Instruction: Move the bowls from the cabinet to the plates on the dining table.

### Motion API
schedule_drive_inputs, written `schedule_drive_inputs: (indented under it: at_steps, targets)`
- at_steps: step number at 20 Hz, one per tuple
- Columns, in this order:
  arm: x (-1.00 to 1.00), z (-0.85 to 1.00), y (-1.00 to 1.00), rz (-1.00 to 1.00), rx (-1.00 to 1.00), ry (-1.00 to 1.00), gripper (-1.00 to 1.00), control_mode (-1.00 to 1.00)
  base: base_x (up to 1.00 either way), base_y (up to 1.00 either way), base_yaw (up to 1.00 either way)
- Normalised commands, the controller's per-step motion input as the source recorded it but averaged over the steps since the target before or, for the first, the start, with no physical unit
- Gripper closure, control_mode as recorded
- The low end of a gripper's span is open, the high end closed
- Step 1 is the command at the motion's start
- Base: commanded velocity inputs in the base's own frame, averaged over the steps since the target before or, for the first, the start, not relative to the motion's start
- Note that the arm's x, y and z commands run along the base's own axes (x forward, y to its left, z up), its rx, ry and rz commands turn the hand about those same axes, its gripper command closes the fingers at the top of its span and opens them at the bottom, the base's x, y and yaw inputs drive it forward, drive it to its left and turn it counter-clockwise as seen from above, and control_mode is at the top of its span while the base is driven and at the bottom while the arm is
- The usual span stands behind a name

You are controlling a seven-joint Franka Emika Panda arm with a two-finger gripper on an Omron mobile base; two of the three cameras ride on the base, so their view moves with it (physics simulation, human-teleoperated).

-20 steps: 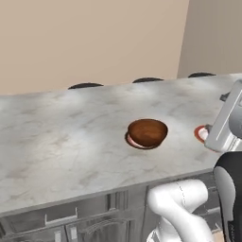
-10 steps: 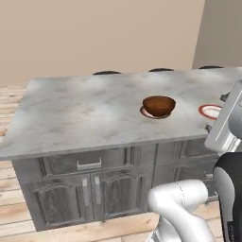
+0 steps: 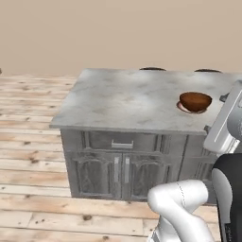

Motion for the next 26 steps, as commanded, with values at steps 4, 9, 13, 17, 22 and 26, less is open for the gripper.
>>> schedule_drive_inputs:
  at_steps: [4,9,13,17,22,26]
  targets:
    - [0.0,0.0,0.0,0.0,0.0,0.0,-1.0,1.0,-0.02,0.0,0.5]
    - [0.0,0.0,0.0,0.0,0.0,0.0,-1.0,1.0,-0.02,0.0,0.5]
    - [0.0,0.0,0.0,0.0,0.0,0.0,-1.0,1.0,-0.05,0.02,0.5]
    - [0.0,0.0,0.0,0.0,0.0,0.0,-1.0,1.0,-0.04,0.05,0.5]
    - [0.0,0.0,0.0,0.0,0.0,0.0,-1.0,1.0,-0.03,0.05,0.5]
    - [0.0,0.0,0.0,0.0,0.0,0.0,-1.0,1.0,0.0,0.03,0.5]
